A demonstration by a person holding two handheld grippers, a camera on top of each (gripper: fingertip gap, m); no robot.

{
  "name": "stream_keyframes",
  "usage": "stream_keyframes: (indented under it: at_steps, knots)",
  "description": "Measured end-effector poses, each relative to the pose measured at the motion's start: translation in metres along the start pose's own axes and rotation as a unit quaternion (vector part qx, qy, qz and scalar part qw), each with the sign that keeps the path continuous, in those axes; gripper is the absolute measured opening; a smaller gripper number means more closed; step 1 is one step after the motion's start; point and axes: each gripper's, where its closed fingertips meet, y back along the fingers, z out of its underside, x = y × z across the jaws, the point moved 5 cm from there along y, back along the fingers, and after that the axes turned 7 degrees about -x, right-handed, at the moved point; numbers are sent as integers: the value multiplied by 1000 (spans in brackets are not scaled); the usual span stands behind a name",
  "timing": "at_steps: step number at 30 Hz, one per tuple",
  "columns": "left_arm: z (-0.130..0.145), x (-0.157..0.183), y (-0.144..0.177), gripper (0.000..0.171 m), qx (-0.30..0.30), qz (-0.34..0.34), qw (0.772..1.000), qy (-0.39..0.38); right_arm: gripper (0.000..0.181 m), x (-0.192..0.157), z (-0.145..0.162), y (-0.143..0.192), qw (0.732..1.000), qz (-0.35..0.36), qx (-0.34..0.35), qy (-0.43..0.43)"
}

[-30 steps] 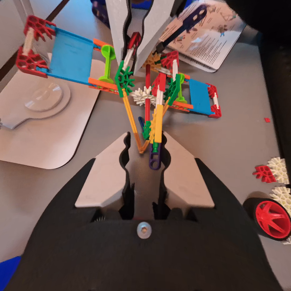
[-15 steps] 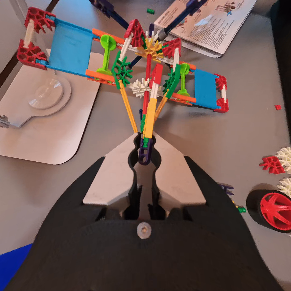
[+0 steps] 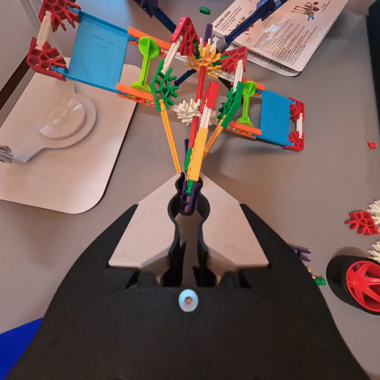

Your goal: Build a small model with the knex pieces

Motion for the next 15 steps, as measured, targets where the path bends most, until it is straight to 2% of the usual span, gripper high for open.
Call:
stream_keyframes:
  at_steps: [4, 9, 15]
  knots:
    - [2, 0, -4, 6, -20, -9, 1000, -6, 40, -5, -14, 7, 1000, 17, 7, 17]
    - [5, 0, -10, 12, -41, -17, 999, -16, 39, -11, -19, 8, 997, 51, -34, 45]
    - [4, -3, -10, 8, -35, -17, 999, -15, 39, -25, -37, 8, 994, 55, -48, 77]
